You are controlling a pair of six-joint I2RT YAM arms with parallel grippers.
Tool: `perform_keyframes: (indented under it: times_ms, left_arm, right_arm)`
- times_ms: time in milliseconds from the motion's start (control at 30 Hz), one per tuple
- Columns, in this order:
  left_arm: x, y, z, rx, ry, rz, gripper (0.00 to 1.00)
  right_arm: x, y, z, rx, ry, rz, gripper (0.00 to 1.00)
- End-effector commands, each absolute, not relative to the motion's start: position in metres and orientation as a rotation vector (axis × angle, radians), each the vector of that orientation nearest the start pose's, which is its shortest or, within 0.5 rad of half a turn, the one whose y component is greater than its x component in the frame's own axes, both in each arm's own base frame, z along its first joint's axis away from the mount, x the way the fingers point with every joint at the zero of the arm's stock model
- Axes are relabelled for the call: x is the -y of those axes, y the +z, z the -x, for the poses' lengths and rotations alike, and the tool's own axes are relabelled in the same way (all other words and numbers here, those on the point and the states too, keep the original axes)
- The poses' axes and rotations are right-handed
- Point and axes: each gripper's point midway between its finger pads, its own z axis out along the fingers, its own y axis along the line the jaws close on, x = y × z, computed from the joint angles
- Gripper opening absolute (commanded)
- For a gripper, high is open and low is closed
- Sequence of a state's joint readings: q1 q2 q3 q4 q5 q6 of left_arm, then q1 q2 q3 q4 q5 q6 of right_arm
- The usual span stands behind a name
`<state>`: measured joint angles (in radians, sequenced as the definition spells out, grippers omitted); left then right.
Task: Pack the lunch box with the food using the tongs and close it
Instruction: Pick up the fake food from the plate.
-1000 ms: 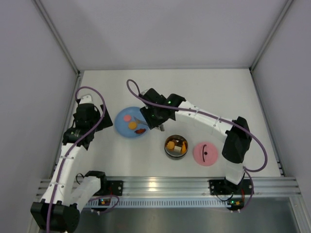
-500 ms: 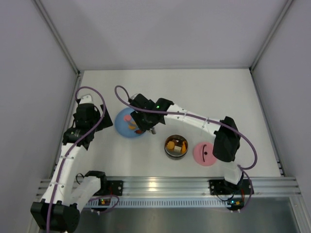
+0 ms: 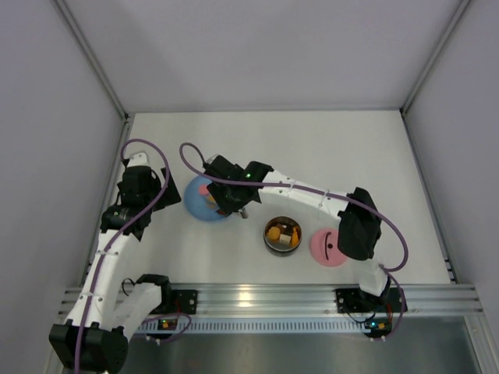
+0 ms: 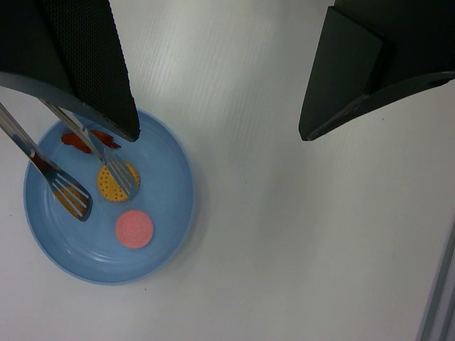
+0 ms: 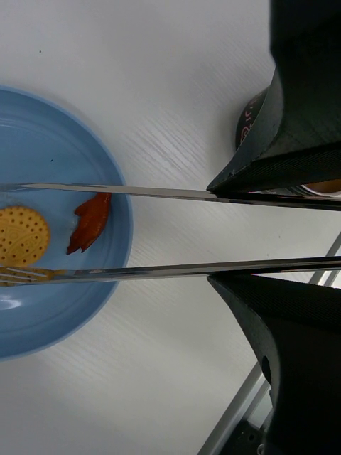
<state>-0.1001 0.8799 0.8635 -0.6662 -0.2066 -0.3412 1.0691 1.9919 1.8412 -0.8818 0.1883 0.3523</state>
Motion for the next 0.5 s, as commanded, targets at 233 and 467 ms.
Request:
perform_keyframes:
  times_ms: [233, 467]
  left_arm:
    - [0.004, 0.188, -0.269, -2.187, -0.003, 0.368, 0.99]
    - [0.004, 0.188, -0.269, -2.189, -0.005, 0.367, 0.99]
  right_arm:
    - [-0.429, 0.163, -0.238, -2.384, 0.351, 0.836, 0.47]
    - [-0.422, 0.151, -0.239, -2.405, 0.300, 0.830, 0.47]
